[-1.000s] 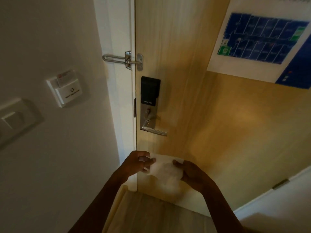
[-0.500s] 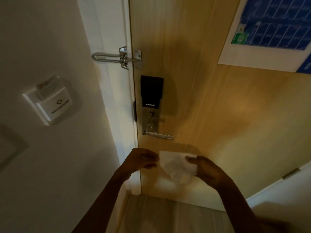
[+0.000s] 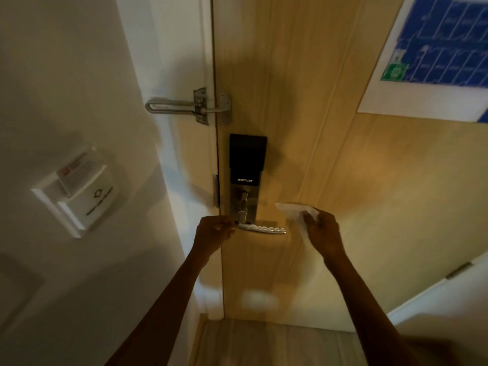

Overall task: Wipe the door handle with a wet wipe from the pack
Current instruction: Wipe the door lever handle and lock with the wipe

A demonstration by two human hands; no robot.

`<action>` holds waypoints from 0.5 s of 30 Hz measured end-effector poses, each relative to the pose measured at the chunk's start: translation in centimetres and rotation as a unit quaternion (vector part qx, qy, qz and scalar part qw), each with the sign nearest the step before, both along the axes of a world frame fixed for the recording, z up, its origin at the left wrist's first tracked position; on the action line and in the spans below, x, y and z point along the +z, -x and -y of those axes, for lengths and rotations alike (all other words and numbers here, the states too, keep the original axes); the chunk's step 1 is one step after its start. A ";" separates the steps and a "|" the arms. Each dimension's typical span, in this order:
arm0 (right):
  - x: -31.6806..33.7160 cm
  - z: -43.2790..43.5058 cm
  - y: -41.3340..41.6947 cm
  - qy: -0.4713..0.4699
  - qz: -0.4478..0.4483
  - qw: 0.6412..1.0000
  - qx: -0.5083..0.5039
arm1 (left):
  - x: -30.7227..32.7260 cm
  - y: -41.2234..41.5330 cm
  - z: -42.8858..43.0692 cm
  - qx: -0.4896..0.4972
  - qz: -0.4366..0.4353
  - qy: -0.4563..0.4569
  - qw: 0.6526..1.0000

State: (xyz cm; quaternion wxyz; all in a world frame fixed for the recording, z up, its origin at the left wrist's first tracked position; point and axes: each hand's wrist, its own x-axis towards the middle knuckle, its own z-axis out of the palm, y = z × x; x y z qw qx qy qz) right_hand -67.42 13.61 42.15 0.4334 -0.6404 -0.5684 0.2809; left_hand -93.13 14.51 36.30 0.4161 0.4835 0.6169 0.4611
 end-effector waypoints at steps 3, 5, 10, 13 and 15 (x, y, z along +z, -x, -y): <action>-0.7 -0.7 1.8 0.005 0.041 0.999 0.035 | 0.4 -0.3 -0.9 -0.009 -0.048 -0.014 0.999; -1.2 -1.1 2.6 0.024 0.063 0.997 0.048 | 0.6 -0.3 -1.2 -0.008 -0.048 -0.005 0.999; -1.3 -1.3 3.6 0.003 0.136 0.986 0.093 | 0.8 0.2 -1.5 -0.027 -0.023 0.014 0.999; -1.2 -0.7 3.7 -0.043 0.220 0.959 0.172 | 0.9 0.5 -1.7 -0.045 -0.025 0.019 0.998; -1.9 -0.2 3.5 -0.051 0.270 0.941 0.197 | 0.9 0.8 -1.8 -0.055 -0.034 0.017 0.998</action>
